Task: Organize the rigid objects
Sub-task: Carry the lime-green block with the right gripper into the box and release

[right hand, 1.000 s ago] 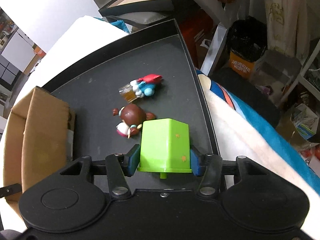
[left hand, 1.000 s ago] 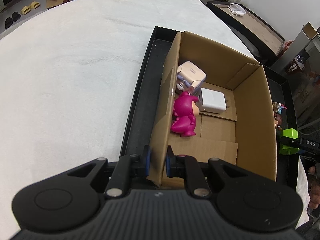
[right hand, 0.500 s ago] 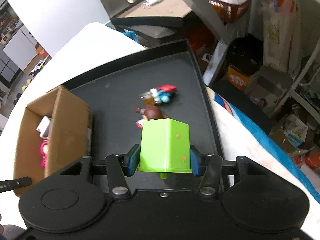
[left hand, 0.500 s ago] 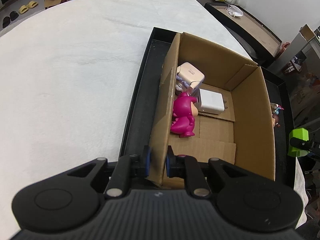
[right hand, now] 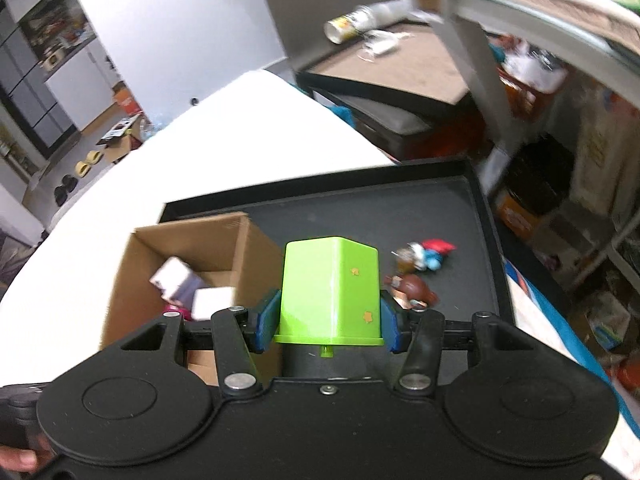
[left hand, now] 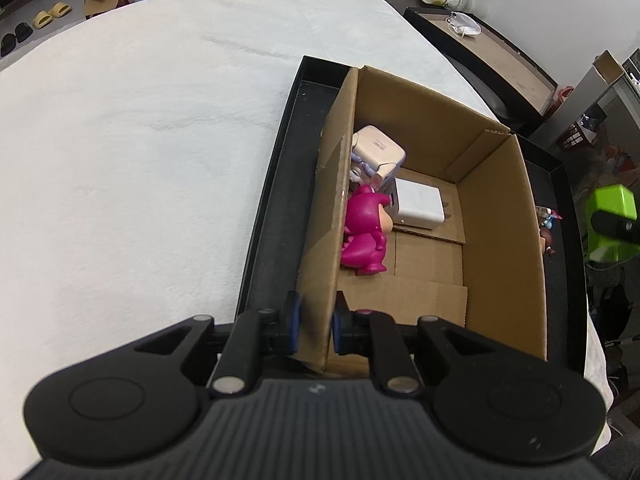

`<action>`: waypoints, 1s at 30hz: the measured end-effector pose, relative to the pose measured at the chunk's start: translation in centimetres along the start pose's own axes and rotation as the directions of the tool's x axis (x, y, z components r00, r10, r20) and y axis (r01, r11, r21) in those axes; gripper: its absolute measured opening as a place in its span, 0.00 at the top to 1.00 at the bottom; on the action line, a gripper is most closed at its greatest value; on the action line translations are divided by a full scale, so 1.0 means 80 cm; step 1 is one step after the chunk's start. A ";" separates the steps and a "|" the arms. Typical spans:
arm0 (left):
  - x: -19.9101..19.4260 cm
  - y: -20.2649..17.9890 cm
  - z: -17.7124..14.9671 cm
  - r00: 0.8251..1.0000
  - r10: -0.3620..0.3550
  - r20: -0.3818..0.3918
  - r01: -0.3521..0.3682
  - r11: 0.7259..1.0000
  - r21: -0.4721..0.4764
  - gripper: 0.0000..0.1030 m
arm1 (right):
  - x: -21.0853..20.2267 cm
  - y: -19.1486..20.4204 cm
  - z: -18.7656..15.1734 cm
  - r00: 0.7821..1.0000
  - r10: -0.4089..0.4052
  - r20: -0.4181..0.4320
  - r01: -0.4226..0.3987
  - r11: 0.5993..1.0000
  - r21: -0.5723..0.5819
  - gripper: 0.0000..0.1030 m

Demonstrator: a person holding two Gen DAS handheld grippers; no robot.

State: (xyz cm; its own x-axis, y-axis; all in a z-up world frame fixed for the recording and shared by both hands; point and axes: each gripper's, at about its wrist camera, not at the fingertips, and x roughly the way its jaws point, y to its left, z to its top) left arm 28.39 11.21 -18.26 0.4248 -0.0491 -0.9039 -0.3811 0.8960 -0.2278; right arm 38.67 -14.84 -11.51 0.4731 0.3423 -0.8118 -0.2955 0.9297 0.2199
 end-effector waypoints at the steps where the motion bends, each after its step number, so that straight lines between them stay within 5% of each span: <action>1: 0.000 0.001 0.000 1.000 -0.002 0.000 0.002 1.000 -0.002 0.86 | -0.001 0.008 0.003 1.000 0.005 0.004 -0.005 1.000 -0.012 0.52; 20: -0.001 0.010 0.000 0.999 -0.043 0.001 0.043 0.999 -0.022 0.85 | 0.028 0.131 -0.005 0.998 0.036 -0.053 -0.045 0.982 -0.183 0.51; 30: 0.000 0.015 0.001 0.997 -0.079 -0.009 0.079 0.996 -0.045 0.84 | 0.020 0.130 -0.013 0.999 -0.020 -0.025 0.014 0.978 -0.206 0.46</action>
State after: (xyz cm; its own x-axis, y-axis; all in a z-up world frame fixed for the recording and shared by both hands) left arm 28.00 12.35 -18.51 0.4463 -0.1237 -0.8863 -0.3834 0.8685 -0.3143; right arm 35.51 -4.76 -11.04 0.4581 0.3205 -0.8291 -0.4537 0.8864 0.0919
